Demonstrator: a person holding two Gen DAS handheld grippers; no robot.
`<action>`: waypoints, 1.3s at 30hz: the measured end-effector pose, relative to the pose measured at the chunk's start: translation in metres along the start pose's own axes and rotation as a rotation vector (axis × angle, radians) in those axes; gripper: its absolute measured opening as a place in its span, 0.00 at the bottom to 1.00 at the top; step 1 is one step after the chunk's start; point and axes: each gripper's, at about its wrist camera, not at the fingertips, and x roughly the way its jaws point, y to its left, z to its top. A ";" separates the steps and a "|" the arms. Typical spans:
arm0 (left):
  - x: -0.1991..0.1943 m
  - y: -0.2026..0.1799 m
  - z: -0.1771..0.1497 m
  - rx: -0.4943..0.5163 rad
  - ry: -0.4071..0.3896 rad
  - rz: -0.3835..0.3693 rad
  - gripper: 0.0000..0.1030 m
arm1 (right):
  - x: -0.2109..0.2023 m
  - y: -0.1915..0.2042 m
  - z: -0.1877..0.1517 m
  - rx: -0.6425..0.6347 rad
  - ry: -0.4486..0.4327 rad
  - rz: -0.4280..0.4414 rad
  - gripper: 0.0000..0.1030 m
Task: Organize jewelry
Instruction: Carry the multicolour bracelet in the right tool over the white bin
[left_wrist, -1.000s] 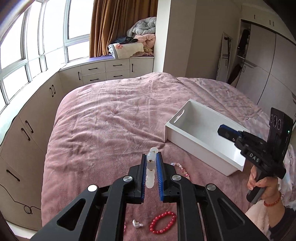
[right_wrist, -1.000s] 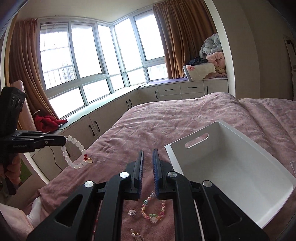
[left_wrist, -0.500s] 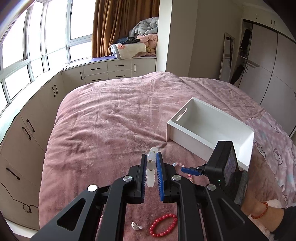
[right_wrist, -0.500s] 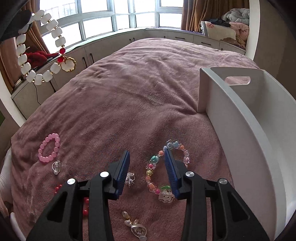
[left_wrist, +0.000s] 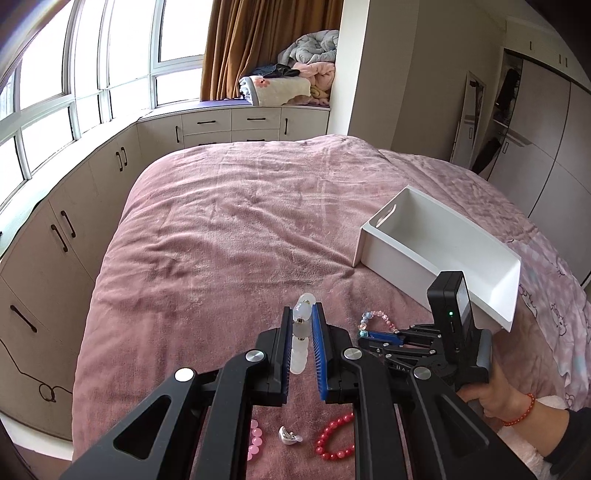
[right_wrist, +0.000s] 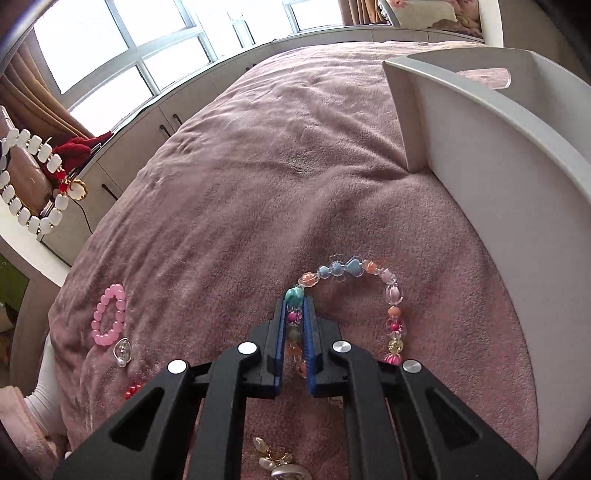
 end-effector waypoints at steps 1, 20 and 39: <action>0.000 0.001 0.000 -0.002 0.000 0.003 0.15 | -0.005 0.002 0.001 -0.004 -0.014 0.004 0.09; -0.016 -0.062 0.058 0.090 -0.062 -0.041 0.15 | -0.180 0.004 0.038 -0.041 -0.531 -0.055 0.09; 0.061 -0.197 0.129 0.104 -0.041 -0.097 0.16 | -0.251 -0.058 0.018 -0.023 -0.633 -0.369 0.09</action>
